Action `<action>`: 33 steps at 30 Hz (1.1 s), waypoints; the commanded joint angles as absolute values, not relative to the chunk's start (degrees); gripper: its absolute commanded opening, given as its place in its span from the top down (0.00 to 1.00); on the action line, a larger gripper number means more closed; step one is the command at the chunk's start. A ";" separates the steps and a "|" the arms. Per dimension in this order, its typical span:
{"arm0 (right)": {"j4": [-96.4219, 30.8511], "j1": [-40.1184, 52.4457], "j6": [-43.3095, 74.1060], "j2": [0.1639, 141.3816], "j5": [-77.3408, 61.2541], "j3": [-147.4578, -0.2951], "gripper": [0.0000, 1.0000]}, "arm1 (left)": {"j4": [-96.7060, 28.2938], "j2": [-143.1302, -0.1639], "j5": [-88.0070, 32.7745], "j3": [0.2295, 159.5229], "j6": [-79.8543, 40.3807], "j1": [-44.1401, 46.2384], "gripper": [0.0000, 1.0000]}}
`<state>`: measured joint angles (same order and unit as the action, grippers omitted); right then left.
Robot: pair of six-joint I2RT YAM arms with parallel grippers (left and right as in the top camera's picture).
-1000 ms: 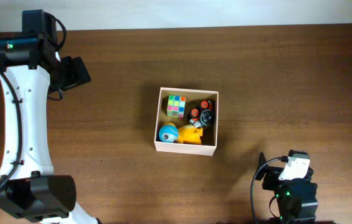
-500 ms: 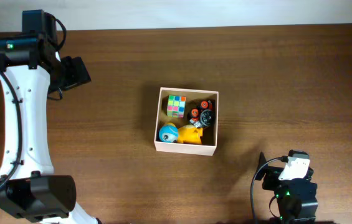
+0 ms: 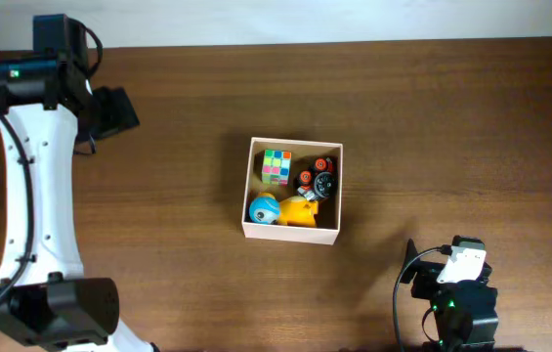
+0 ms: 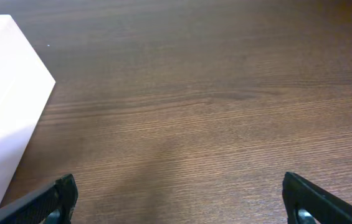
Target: Pack container
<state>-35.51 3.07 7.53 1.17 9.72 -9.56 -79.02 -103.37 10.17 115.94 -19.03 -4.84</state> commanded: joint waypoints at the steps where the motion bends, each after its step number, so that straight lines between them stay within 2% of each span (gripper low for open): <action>1: -35.33 2.50 7.94 0.51 9.41 -9.21 0.01 | -70.96 -96.71 11.81 114.30 -17.47 -3.99 0.01; 11: -35.33 2.50 7.94 0.51 9.41 -9.21 0.01 | -43.29 -76.07 6.81 89.03 2.72 -0.73 0.01; 25: -35.33 2.50 7.94 0.51 9.41 -9.21 0.01 | -27.64 -38.00 -0.82 39.44 2.90 -0.75 0.01; 33: -35.33 2.50 7.94 0.51 9.41 -9.21 0.01 | -25.30 -20.32 -2.90 22.83 2.85 -0.73 0.01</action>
<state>-35.48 3.03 7.57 0.93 9.47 -9.54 -26.04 -24.49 -0.67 26.55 1.98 -0.75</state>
